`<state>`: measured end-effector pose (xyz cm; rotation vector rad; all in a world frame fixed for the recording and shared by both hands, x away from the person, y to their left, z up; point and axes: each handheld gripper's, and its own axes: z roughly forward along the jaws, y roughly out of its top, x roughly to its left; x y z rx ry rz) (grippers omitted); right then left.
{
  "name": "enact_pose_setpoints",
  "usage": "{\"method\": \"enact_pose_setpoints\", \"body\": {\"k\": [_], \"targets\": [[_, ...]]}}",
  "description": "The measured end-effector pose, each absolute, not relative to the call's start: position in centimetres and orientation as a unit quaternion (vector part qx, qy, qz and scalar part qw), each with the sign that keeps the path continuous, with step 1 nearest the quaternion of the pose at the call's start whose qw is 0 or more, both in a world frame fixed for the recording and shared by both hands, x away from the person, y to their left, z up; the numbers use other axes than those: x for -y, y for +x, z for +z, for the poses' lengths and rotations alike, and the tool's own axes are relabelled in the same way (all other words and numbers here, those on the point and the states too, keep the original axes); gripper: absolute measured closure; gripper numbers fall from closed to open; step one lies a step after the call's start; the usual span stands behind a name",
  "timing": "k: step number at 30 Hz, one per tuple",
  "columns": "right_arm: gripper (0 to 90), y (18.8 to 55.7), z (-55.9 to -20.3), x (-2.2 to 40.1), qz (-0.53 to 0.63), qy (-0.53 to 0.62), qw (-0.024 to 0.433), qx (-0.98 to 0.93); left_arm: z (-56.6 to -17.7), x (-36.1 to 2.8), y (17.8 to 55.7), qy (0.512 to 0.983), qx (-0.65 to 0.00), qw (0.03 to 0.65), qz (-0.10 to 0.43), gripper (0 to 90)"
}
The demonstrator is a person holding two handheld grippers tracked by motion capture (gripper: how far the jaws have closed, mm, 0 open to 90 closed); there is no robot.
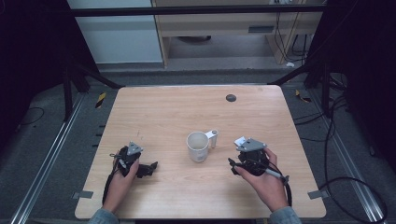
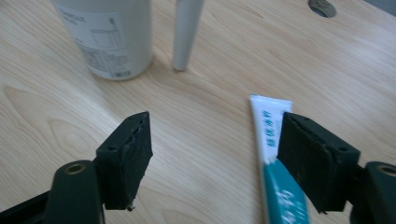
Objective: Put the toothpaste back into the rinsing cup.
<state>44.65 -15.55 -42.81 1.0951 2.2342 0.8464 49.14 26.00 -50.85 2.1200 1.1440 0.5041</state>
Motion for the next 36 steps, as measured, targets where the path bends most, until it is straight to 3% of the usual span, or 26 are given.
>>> {"method": "enact_pose_setpoints", "body": {"k": [3, 16, 36], "targets": [[24.7, 45.1, -41.9, 16.5, 0.285, 0.407, 0.258, -0.829, -50.8, -26.0, 49.1, 0.812, -0.438, 0.333, 0.193, 0.0], [40.6, 47.4, -40.5, 19.5, 0.264, 0.426, 0.223, -0.836, -50.9, -26.0, 49.1, 0.812, -0.438, 0.333, 0.193, 0.0], [46.1, 50.1, -42.0, 19.8, 0.233, 0.441, 0.184, -0.847, -50.8, -26.0, 49.1, 0.812, -0.438, 0.333, 0.193, 0.0]]}}
